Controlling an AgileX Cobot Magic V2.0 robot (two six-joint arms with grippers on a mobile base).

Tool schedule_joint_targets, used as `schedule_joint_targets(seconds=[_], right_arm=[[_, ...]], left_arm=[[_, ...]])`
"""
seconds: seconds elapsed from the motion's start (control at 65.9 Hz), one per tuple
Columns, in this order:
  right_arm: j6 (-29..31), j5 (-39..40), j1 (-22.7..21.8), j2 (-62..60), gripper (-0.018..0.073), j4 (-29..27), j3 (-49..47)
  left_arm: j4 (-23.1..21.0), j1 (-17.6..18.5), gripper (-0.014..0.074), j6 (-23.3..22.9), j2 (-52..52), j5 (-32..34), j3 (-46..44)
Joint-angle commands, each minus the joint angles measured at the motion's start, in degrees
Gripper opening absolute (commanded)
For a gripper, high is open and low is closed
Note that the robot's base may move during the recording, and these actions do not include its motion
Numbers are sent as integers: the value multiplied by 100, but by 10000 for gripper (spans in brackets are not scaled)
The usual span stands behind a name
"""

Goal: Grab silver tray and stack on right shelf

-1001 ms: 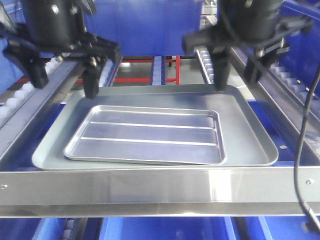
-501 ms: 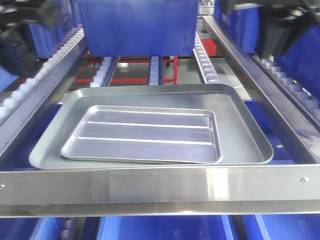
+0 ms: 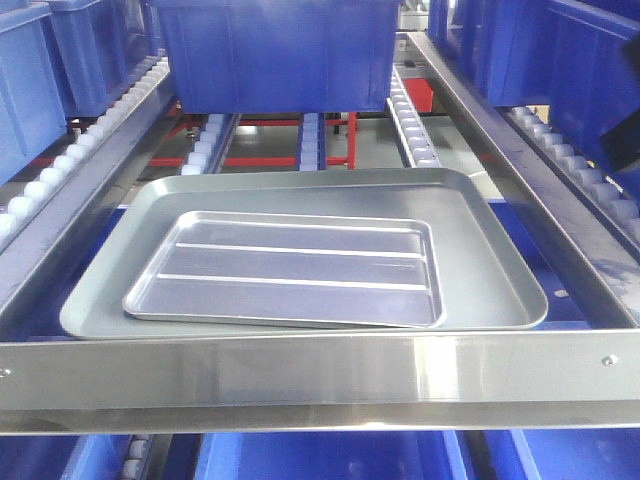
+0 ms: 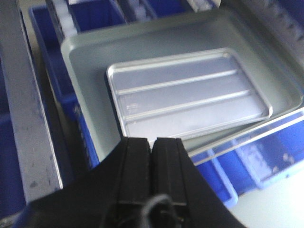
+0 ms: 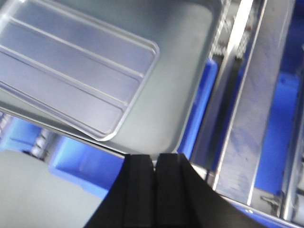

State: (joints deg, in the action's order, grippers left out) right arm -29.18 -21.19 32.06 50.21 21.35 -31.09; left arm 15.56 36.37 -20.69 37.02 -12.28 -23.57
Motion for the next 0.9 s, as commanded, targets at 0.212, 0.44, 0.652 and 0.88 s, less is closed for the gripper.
schedule_joint_targets(seconds=[0.212,0.44,0.652,0.88], right_arm=[[59,1491,-13,-2028,57,423,891],[59,1468,-13,-2194,57,423,898],[59,1468,-13,-2194,57,423,898],[59,1468,-13,-2194,57,423,898]], left_arm=[[-7,-12,-90,-4,-764,819,-125],[-7,-12,-90,-4,-764,819,-125],[-7,-12,-90,-4,-764,819,-125],[-131,-12,-90,35,-764,819,-125]])
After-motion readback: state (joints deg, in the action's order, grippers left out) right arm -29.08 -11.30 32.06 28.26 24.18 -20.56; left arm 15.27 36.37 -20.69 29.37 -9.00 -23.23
